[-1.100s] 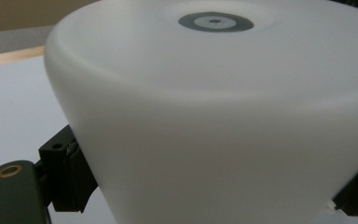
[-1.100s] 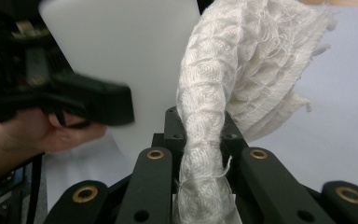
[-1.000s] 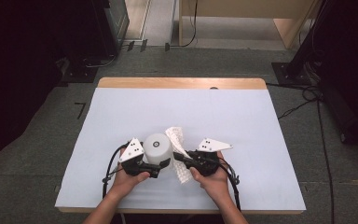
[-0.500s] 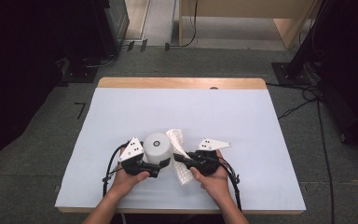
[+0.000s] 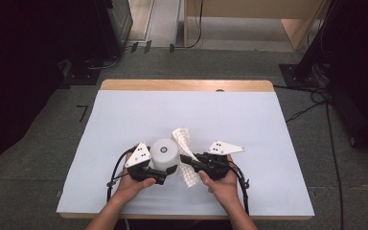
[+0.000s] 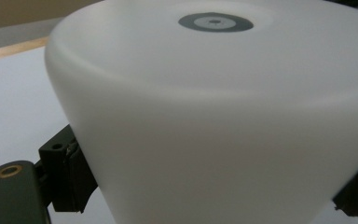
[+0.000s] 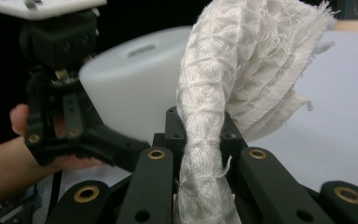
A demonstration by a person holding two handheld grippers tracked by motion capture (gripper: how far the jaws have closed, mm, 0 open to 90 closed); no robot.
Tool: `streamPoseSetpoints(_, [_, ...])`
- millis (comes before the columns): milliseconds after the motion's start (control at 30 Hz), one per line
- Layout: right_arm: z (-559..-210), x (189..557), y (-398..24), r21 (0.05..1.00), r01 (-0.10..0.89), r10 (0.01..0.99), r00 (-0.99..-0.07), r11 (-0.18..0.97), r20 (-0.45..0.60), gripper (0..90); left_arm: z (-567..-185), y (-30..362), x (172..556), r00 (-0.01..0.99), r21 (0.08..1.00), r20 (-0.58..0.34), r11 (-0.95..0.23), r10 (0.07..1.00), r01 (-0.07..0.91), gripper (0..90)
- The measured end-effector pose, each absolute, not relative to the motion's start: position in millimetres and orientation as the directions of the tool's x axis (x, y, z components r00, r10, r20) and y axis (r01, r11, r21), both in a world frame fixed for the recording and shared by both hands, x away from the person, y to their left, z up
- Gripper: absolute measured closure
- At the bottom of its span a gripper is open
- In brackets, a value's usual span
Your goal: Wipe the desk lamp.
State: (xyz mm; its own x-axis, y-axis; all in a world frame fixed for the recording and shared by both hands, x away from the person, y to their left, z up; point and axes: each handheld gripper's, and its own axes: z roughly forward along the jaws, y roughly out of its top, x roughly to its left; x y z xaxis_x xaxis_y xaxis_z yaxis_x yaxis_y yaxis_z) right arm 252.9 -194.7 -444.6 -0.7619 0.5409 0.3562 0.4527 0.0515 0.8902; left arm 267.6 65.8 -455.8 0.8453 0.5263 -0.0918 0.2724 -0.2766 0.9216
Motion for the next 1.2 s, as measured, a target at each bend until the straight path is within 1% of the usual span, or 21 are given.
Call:
streamPoseSetpoints(167, [-453,255,-191,0.878,0.472,0.563,-0.748,0.079,0.351,80.2,-456,67,270,0.821,0.925,-0.093,-0.255,0.563,0.28,8.7])
streamPoseSetpoints(200, [-453,257,-195,0.874,0.483,0.589,-0.724,0.06,0.36,80.1,-461,65,272,0.789,0.92,-0.052,-0.278,0.612,0.277,8.7])
streamPoseSetpoints(333, [-454,258,-203,0.875,0.482,0.615,-0.705,0.053,0.352,80.1,-471,63,276,0.766,0.906,-0.005,-0.321,0.643,0.275,8.7])
streamPoseSetpoints(433, [-457,260,-208,0.87,0.491,0.622,-0.694,0.04,0.363,80.1,-475,61,274,0.746,0.896,0.05,-0.359,0.664,0.26,8.7])
streamPoseSetpoints(567, [-458,261,-207,0.872,0.486,0.624,-0.698,0.053,0.351,80.0,-476,62,271,0.738,0.894,0.057,-0.363,0.672,0.261,8.3])
streamPoseSetpoints(600, [-459,261,-207,0.873,0.485,0.621,-0.702,0.056,0.35,79.9,-476,62,269,0.72,0.897,0.066,-0.358,0.691,0.262,7.6])
streamPoseSetpoints(667, [-460,261,-206,0.869,0.492,0.622,-0.697,0.053,0.357,79.9,-478,62,265,0.677,0.901,0.051,-0.326,0.735,0.286,6.3])
streamPoseSetpoints(700, [-460,262,-206,0.869,0.491,0.621,-0.699,0.057,0.354,79.9,-479,62,263,0.659,0.903,0.051,-0.317,0.751,0.292,3.6])
streamPoseSetpoints(733, [-461,262,-206,0.867,0.495,0.621,-0.698,0.058,0.357,79.9,-479,60,260,0.634,0.903,0.046,-0.304,0.772,0.304,3.2])
streamPoseSetpoints(833, [-462,262,-206,0.863,0.501,0.622,-0.696,0.061,0.36,79.8,-478,53,255,0.572,0.899,0.042,-0.28,0.82,0.336,3.2])
streamPoseSetpoints(933, [-465,263,-205,0.862,0.502,0.622,-0.696,0.064,0.359,79.8,-478,43,251,0.535,0.898,0.089,-0.3,0.84,0.323,4.1])
streamPoseSetpoints(967, [-467,263,-204,0.861,0.504,0.621,-0.697,0.068,0.359,79.8,-478,42,251,0.527,0.899,0.097,-0.301,0.844,0.317,6.8])
streamPoseSetpoints(1133, [-472,264,-199,0.85,0.52,0.624,-0.693,0.086,0.361,79.8,-474,53,257,0.589,0.911,0.038,-0.269,0.807,0.311,8.8])
streamPoseSetpoints(1200, [-473,264,-197,0.849,0.521,0.618,-0.697,0.089,0.363,79.8,-470,62,261,0.651,0.925,-0.03,-0.226,0.758,0.307,8.8])
